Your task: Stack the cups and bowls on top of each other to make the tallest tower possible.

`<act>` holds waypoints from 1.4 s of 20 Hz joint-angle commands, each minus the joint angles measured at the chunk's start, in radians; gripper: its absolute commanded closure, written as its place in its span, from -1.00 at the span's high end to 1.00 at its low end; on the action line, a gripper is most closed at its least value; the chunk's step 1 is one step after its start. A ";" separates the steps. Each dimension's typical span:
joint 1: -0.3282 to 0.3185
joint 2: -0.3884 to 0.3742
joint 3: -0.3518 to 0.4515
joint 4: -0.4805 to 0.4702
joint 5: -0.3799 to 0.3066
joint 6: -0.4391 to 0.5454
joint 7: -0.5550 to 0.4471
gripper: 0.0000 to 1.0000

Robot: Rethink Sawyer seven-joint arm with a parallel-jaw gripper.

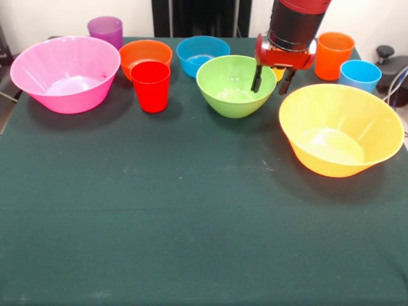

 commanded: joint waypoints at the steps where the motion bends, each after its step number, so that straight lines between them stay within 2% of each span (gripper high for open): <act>1: -0.015 0.037 0.100 0.007 -0.001 -0.039 0.147 1.00; 28: -0.003 0.058 0.100 0.026 0.010 -0.139 0.182 1.00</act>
